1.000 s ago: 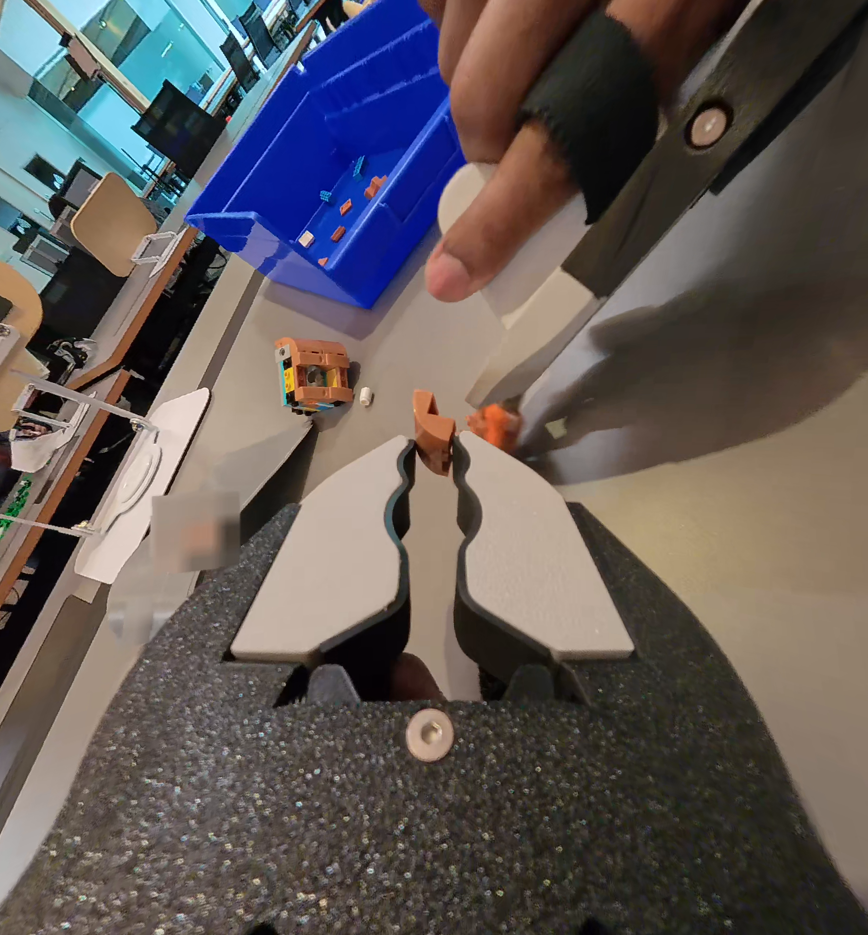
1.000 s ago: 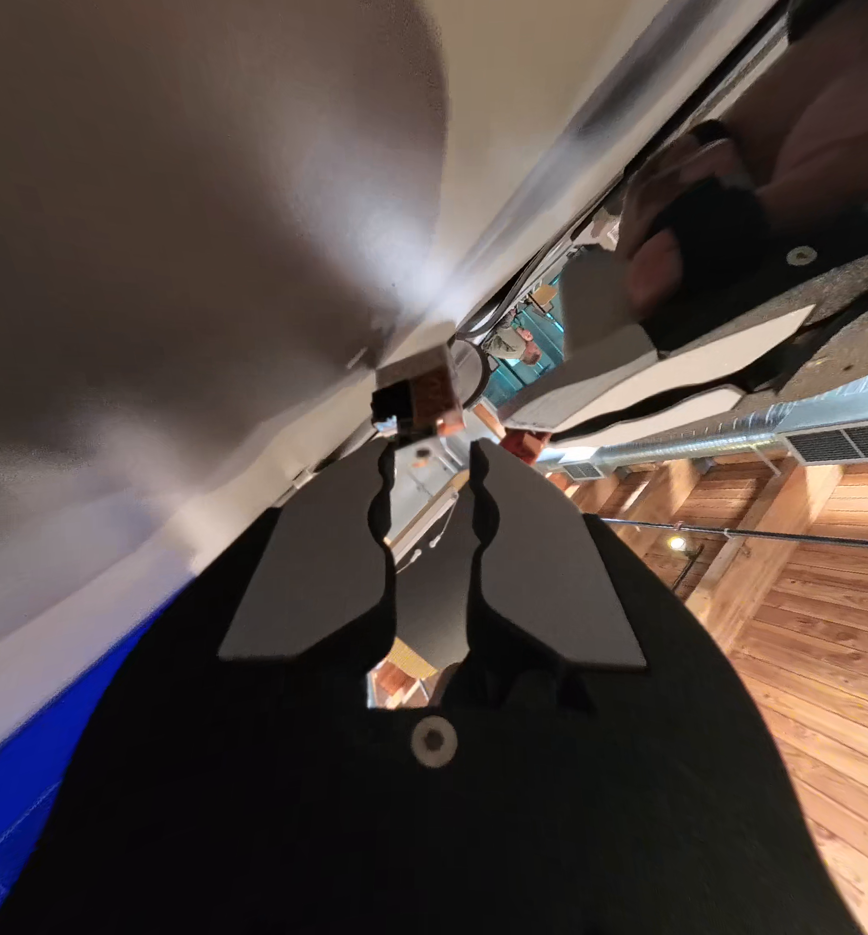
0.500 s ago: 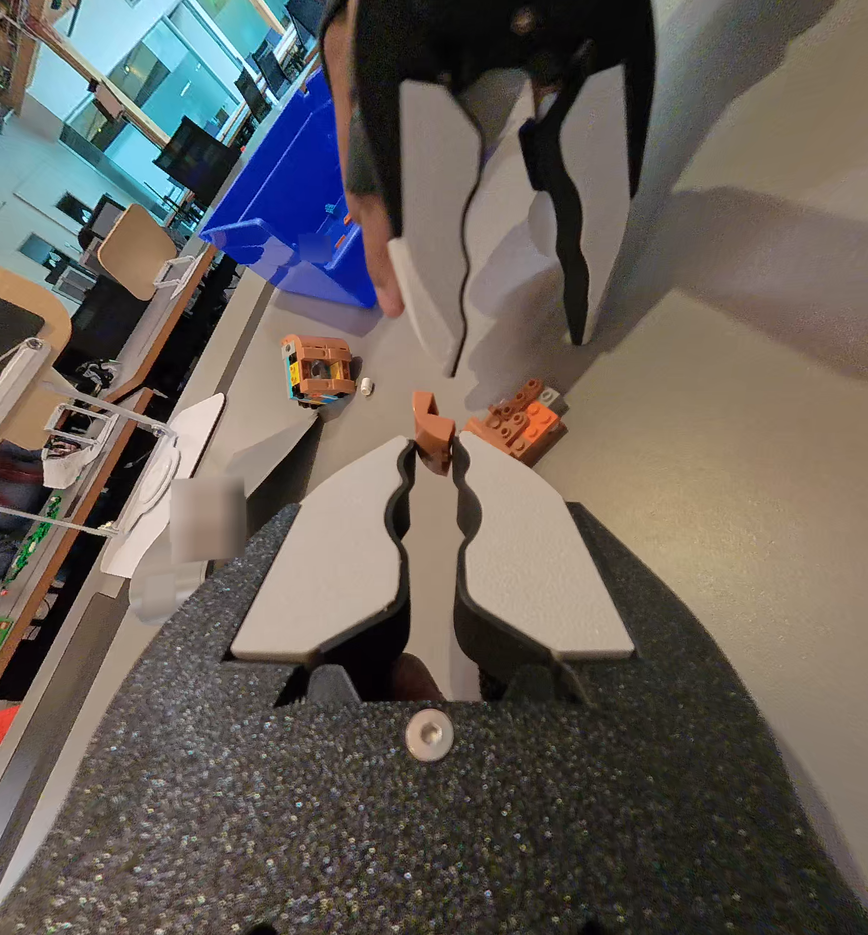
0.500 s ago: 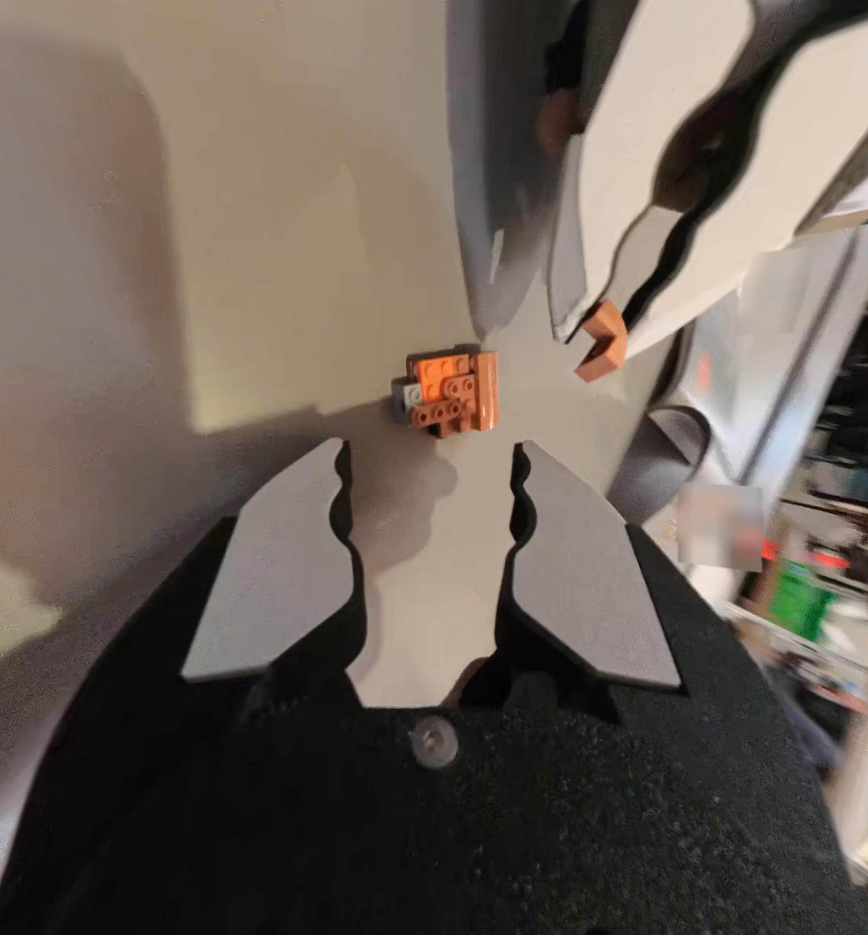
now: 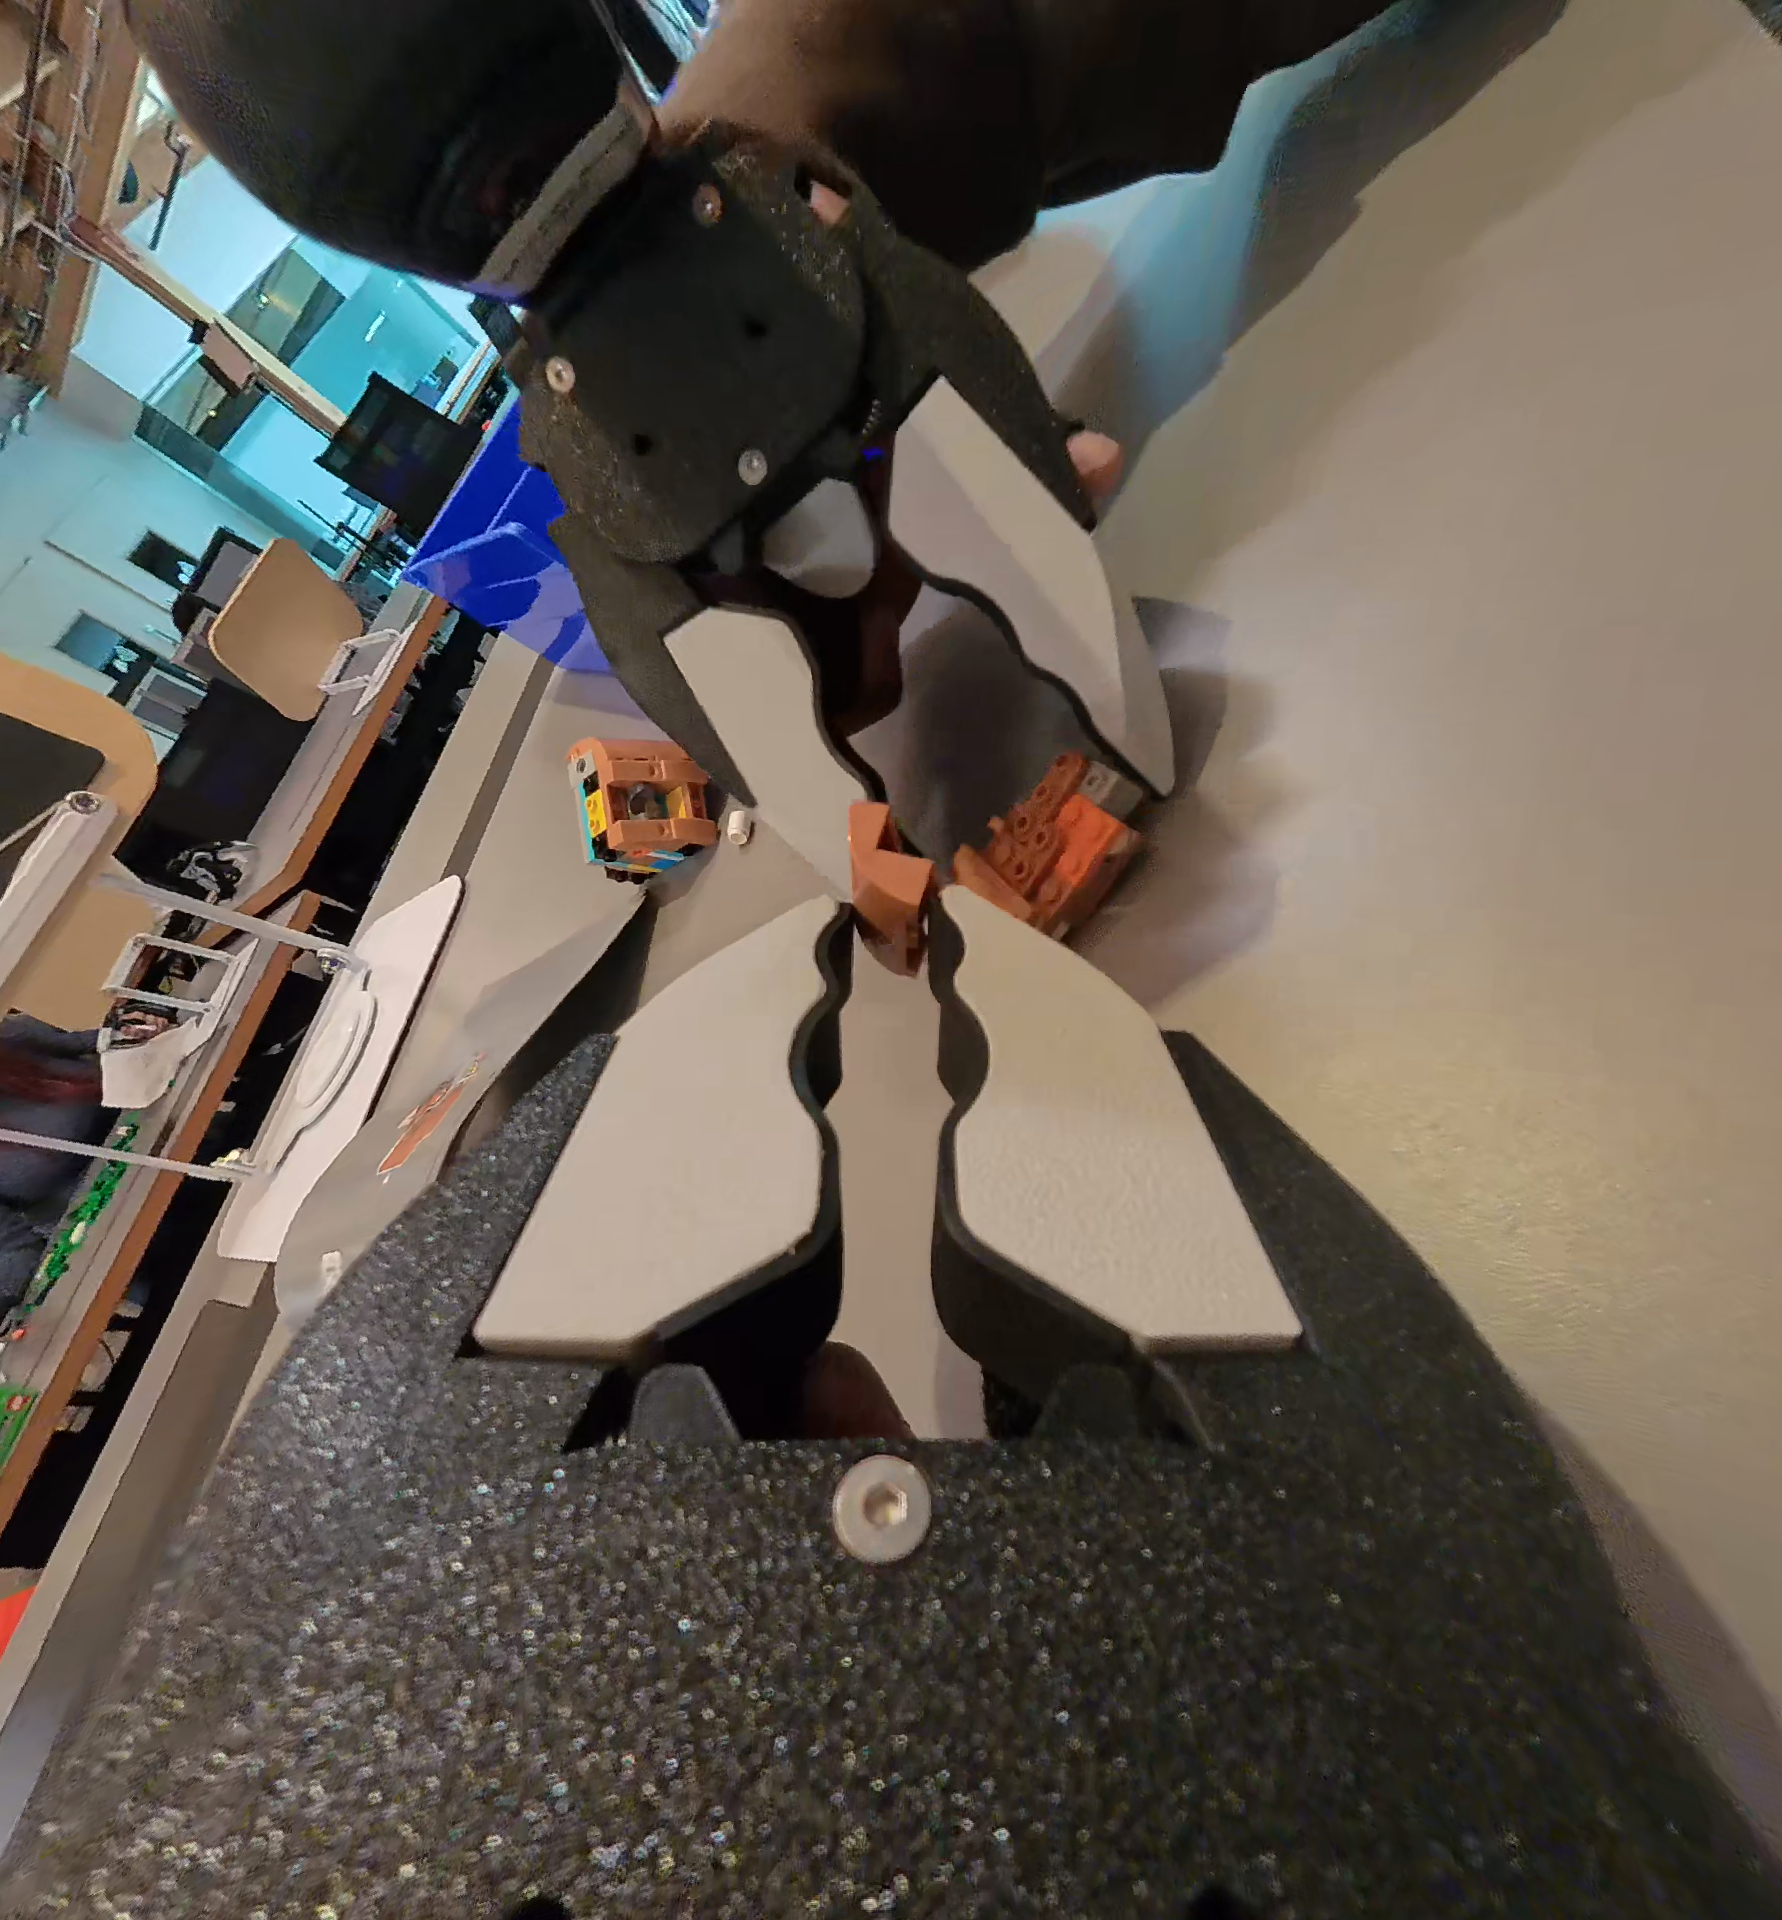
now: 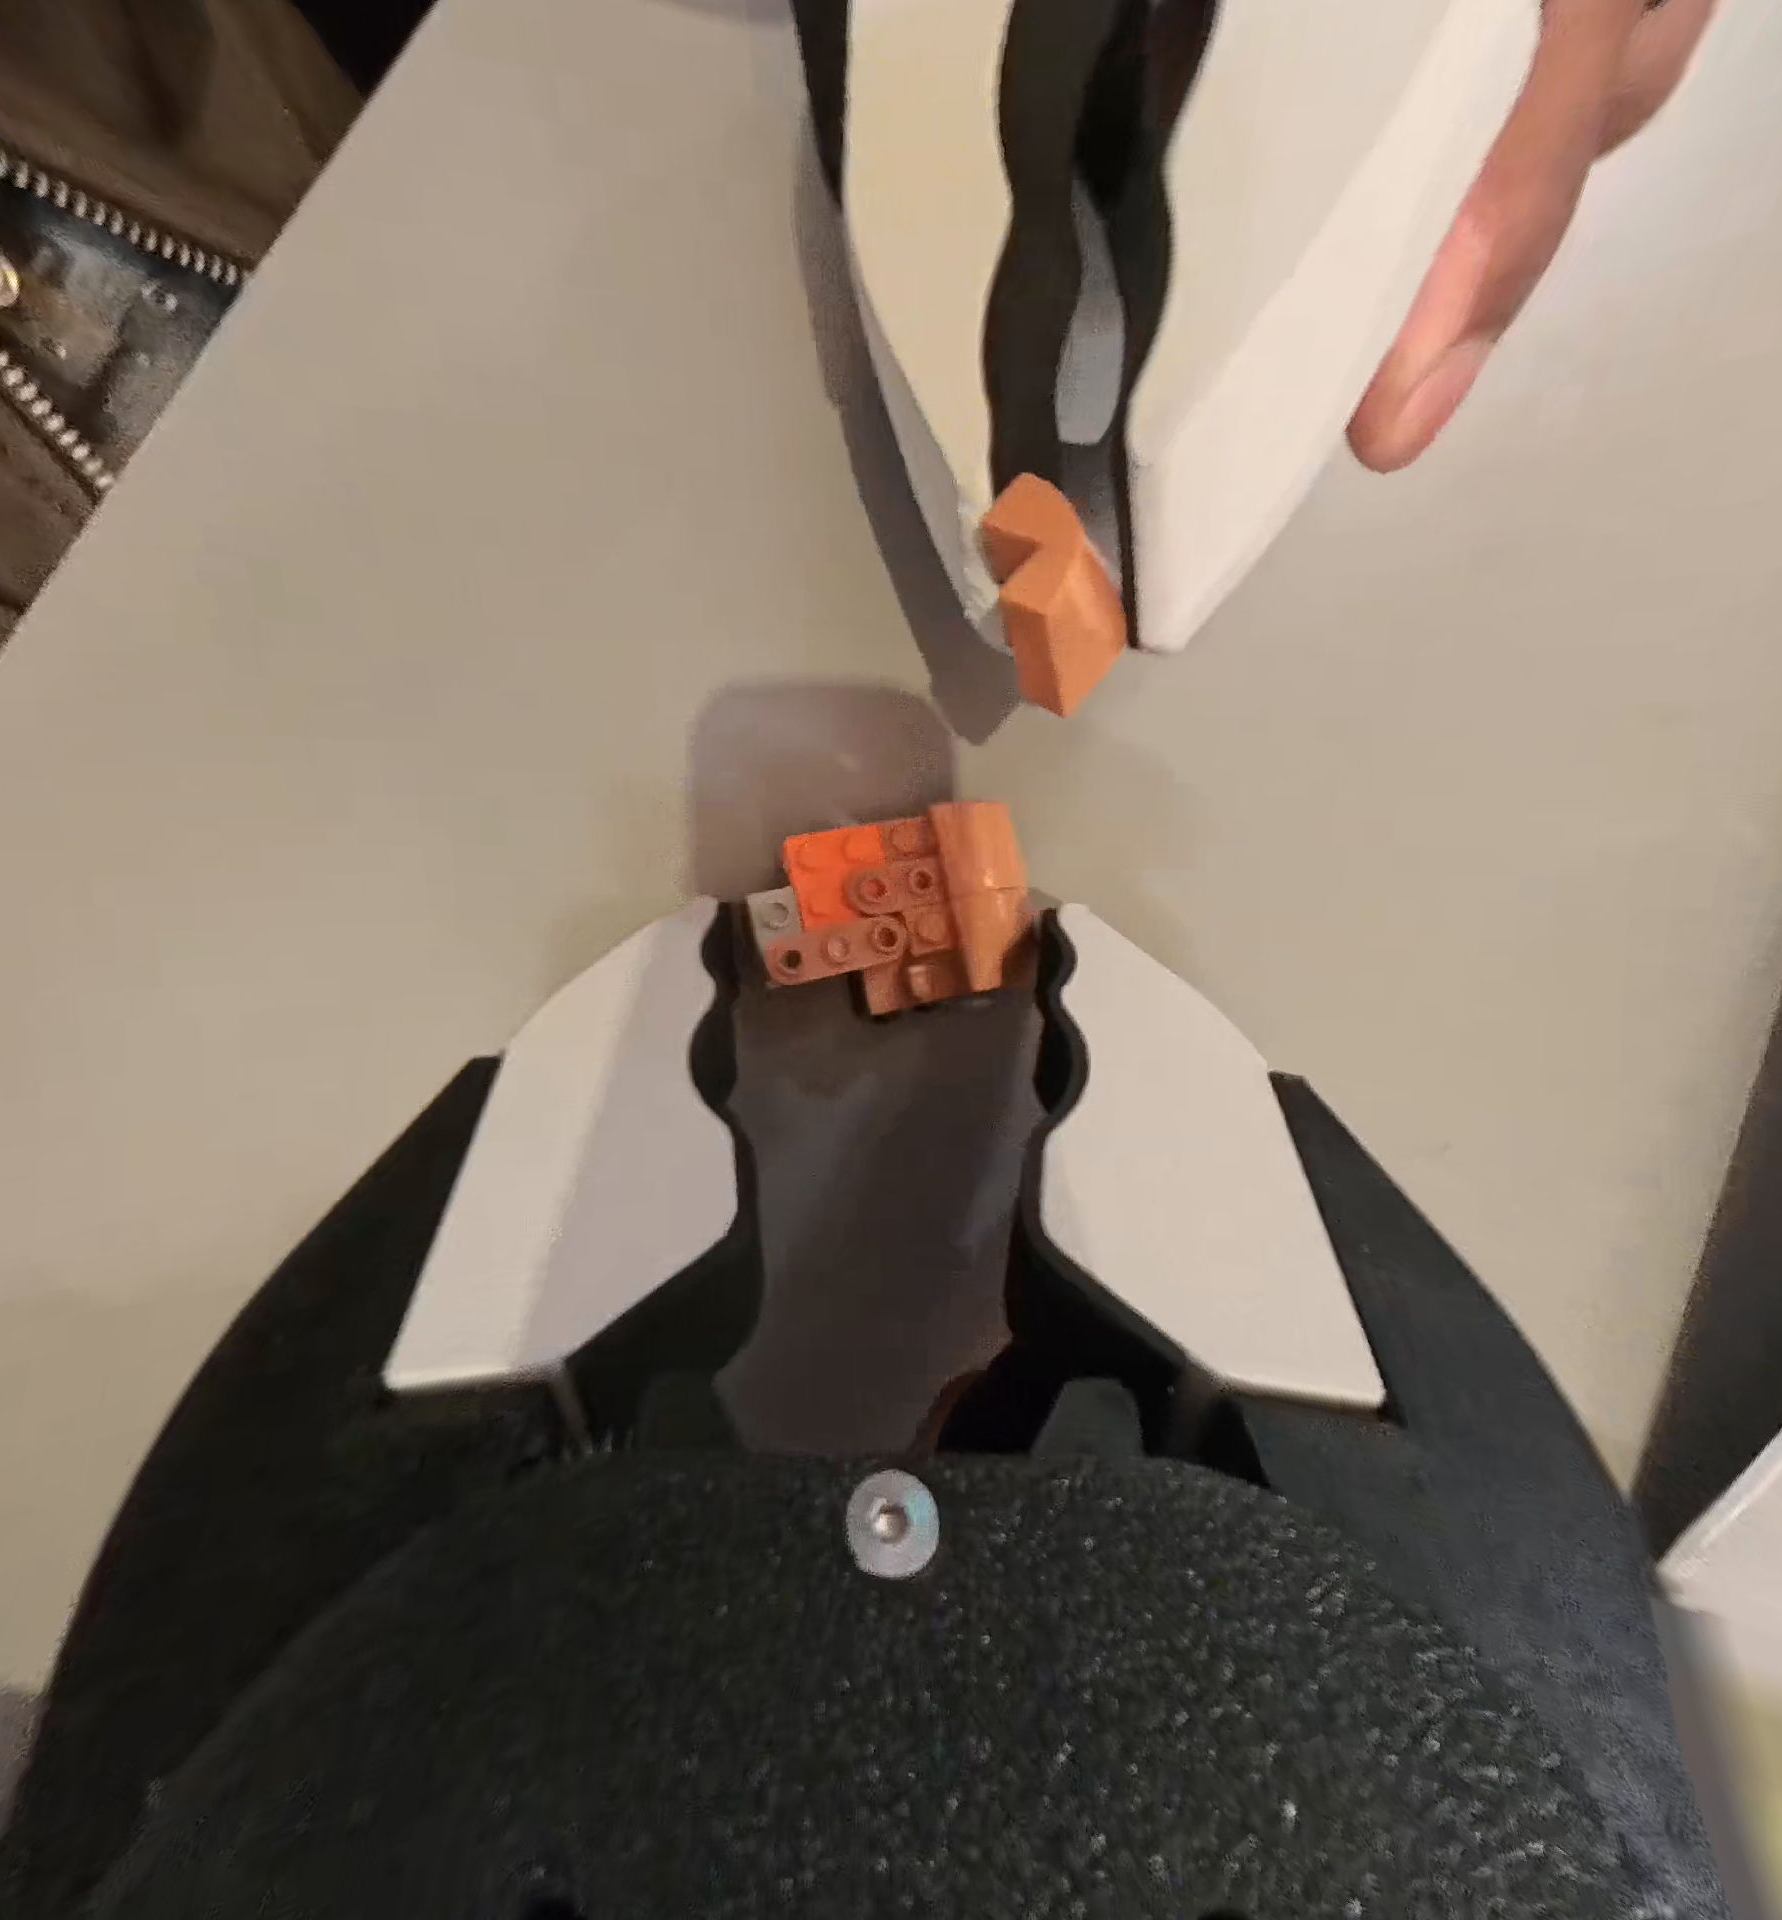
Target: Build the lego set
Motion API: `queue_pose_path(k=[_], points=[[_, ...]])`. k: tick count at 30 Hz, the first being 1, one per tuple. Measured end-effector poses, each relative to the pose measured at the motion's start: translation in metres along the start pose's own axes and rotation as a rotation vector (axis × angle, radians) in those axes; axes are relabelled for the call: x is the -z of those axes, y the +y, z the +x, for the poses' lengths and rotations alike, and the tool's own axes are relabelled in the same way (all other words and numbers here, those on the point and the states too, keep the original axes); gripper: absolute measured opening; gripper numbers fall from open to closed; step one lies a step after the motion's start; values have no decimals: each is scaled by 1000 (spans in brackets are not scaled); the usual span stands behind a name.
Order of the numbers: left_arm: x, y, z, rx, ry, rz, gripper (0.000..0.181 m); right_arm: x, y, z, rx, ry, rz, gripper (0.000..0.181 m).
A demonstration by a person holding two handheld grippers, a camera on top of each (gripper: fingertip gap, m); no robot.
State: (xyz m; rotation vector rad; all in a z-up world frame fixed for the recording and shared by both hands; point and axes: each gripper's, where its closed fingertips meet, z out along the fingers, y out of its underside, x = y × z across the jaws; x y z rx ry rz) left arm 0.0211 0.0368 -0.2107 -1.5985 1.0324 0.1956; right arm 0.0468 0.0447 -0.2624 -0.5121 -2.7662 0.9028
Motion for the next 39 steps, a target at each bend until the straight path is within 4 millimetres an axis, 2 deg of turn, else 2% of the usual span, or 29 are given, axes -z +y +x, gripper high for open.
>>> queue_pose_path(k=[3, 7, 13, 17, 23, 29, 32, 39], points=[[-2, 0, -10, -8, -42, -3, 14, 0, -1, 6, -54, 65, 13, 54], [-7, -5, -32, -48, -91, -10, 14, 3, 0, 18, -170, 194, 73, 53], [-22, -8, -62, -214, -94, 9, 14, 29, -8, 29, -447, 237, 328, 53], [-26, -3, -63, -270, -129, 54, 14, 44, -8, 33, -541, 225, 447, 53], [-28, 7, -64, -419, -313, -4, 13, 55, -13, 49, -589, 306, 561, 53], [-22, 1, -64, -457, -376, 6, 13, 63, -16, 48, -633, 359, 637, 53], [-18, -2, -62, -465, -379, 1, 13, 62, -18, 46, -651, 365, 644, 53], [-8, -18, -42, -666, -414, -43, 13, 48, -31, 32, -524, 410, 562, 53]])
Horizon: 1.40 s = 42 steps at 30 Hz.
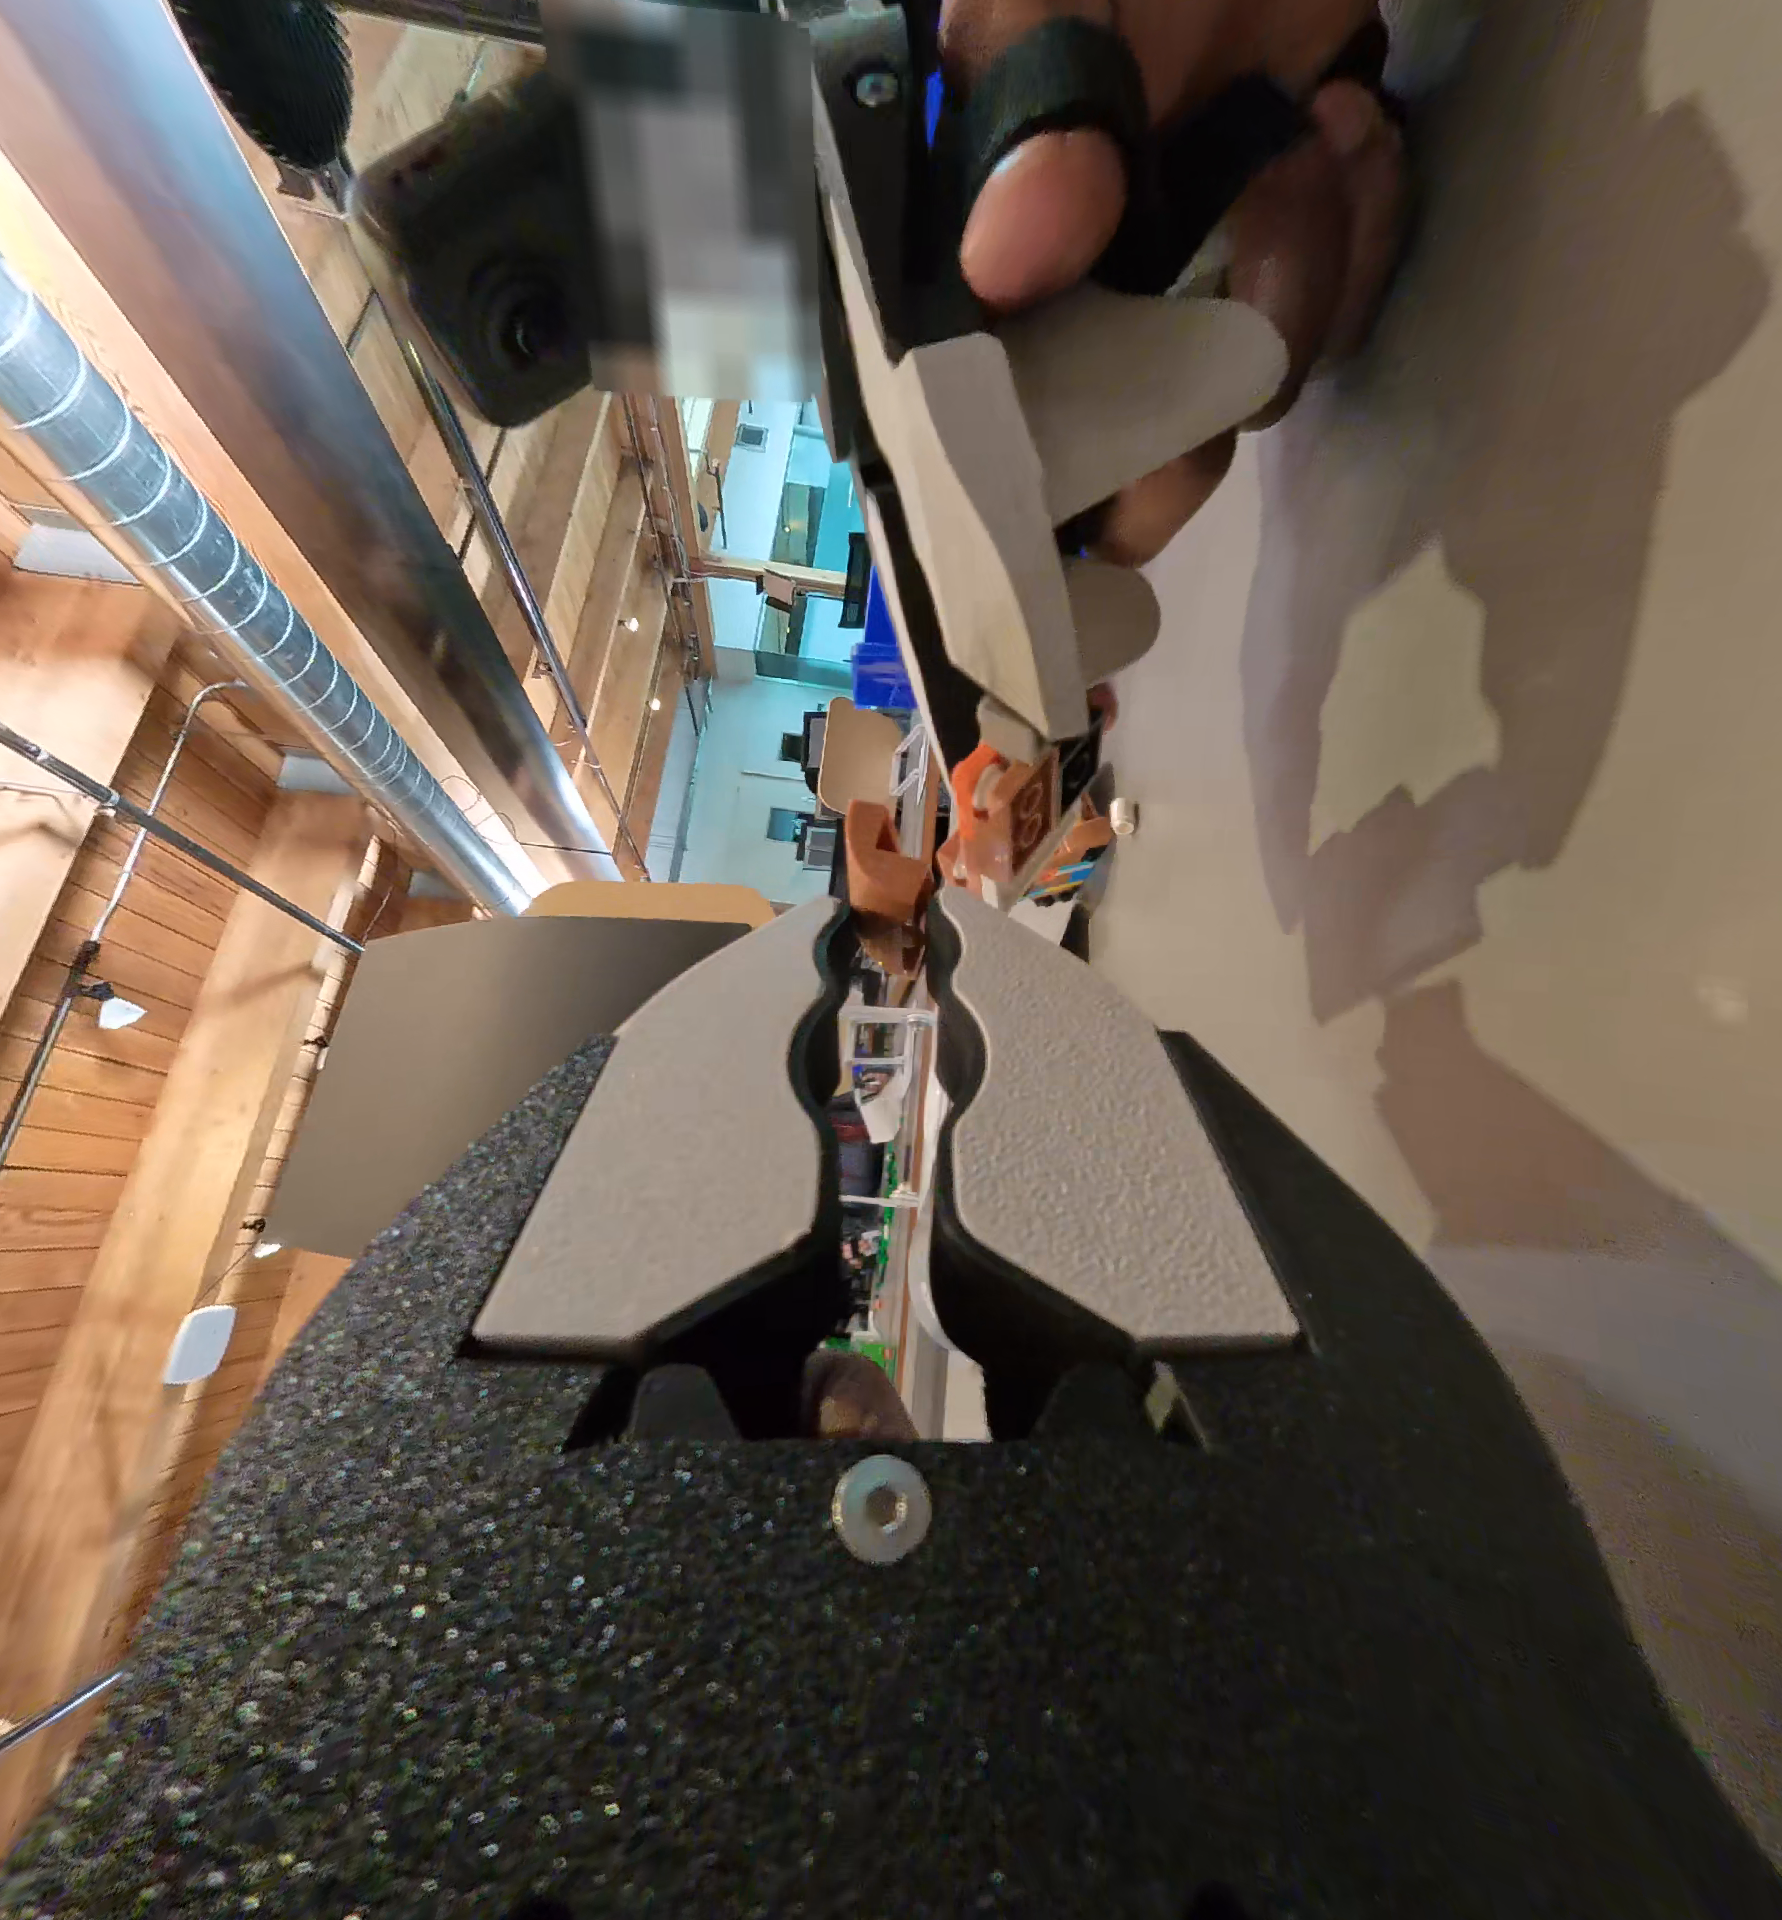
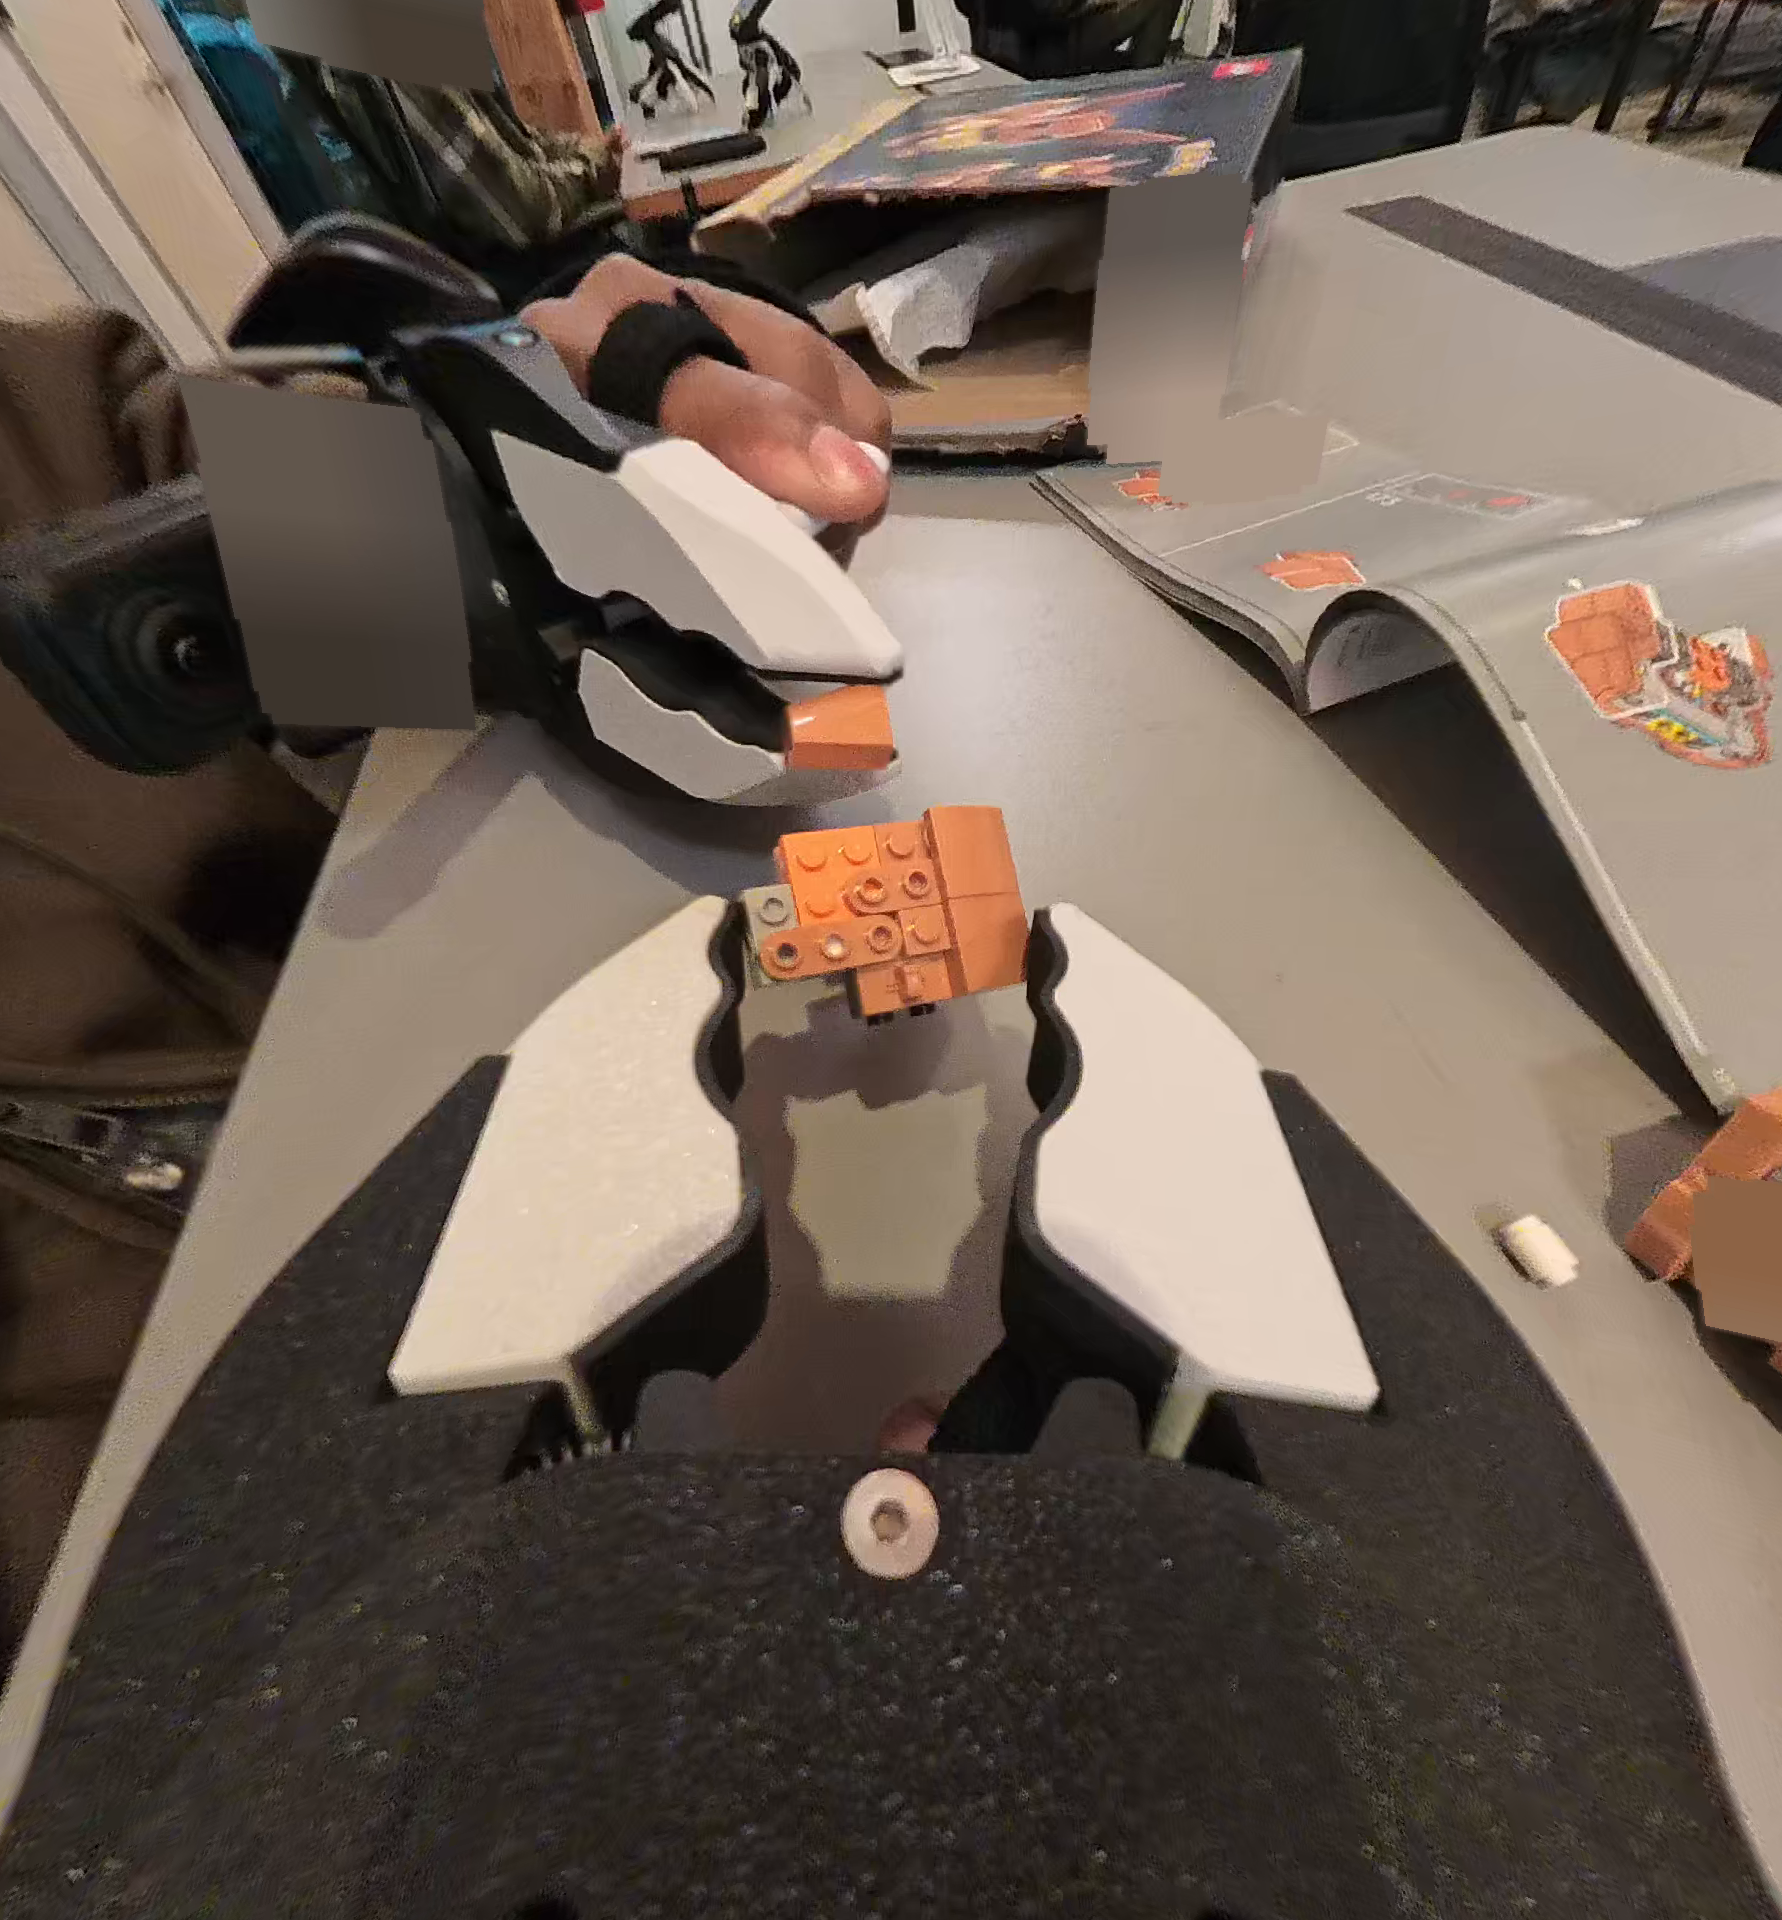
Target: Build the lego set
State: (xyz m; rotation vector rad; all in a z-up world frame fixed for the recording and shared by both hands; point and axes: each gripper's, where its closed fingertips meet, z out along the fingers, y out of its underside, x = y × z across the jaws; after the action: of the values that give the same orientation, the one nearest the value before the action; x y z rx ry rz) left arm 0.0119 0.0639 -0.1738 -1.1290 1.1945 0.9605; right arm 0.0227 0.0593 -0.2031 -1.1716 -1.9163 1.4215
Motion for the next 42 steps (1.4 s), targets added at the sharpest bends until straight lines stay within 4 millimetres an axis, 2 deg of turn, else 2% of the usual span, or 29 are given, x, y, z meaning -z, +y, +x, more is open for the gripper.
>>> queue_pose_path(k=[4, 11, 18, 21, 24, 27, 32, 37, 42], points=[[-3, 4, -2, 25, -20, -16, 13, -3, 0, -1, 51, 32, -5, 53], [-5, 20, -8, 123, -50, -53, 13, 2, -8, 12, 149, 159, 46, 53], [-9, 15, -4, 178, -56, -19, 13, 5, -20, 18, 325, 253, 128, 53], [-7, 16, -7, 202, -71, -19, 13, 7, -24, 13, 303, 248, 161, 53], [-6, 20, -10, 221, -85, -36, 13, 12, -26, 8, 206, 240, 191, 53], [-4, 20, -11, 208, -79, -38, 13, 16, -23, 3, 143, 242, 190, 53], [-1, 2, -3, 96, -42, 5, 13, 8, -16, -15, 182, 202, 136, 53], [-1, -1, 5, 48, -18, 12, 13, 9, -9, -16, 170, 216, 87, 52], [0, -6, 3, 0, -30, 22, 13, 13, 5, -11, 193, 250, -4, 52]])
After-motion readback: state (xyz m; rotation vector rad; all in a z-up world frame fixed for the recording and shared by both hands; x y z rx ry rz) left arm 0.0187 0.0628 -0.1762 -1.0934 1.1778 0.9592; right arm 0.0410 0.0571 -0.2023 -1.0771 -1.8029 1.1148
